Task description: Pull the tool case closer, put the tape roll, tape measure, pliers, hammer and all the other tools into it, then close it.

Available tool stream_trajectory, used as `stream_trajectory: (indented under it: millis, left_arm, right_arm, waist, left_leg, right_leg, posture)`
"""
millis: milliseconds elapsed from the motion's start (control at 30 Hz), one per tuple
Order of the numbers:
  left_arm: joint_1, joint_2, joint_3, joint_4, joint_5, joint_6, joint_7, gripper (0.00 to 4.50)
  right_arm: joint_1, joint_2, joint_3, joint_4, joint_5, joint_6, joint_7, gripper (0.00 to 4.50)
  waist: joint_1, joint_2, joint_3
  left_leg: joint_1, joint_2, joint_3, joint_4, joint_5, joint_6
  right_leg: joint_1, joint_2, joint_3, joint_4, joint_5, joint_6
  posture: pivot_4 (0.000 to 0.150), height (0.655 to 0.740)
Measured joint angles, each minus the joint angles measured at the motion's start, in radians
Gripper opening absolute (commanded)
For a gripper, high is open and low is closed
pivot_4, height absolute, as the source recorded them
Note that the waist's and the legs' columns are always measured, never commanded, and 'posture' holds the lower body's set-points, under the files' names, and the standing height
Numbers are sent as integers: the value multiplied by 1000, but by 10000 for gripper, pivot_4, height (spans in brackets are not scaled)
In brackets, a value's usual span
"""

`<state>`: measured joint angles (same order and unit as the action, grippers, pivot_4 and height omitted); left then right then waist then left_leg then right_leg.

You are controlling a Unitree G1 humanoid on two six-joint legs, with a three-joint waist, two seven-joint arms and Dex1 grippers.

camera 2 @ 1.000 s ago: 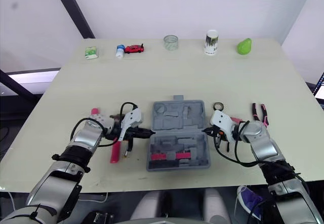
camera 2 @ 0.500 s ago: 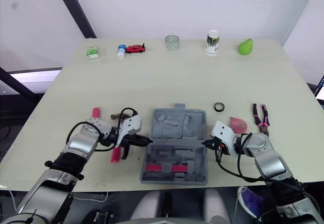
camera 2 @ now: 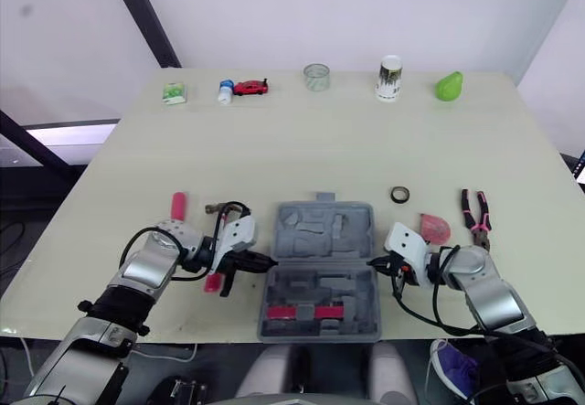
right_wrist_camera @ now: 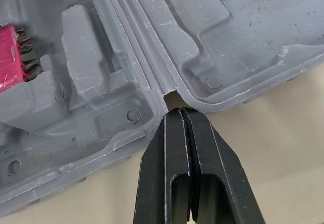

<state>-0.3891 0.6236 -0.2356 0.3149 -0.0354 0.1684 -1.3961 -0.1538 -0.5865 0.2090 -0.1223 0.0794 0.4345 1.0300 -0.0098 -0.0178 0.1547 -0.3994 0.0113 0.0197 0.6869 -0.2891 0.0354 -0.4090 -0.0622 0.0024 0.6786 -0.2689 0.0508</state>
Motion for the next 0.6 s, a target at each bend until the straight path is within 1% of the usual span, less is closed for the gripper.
stream_trajectory:
  millis: [600]
  left_arm:
    - [0, 2, -5, -5, 0, -1, -1, 335]
  right_arm:
    - [2, -9, 1, -7, 9, 12, 0, 0]
  waist:
    - [-1, 0, 0]
  left_leg:
    - [0, 0, 0, 0, 0, 0]
  right_leg:
    - [0, 0, 0, 0, 0, 0]
  posture:
    - [1500, 7400]
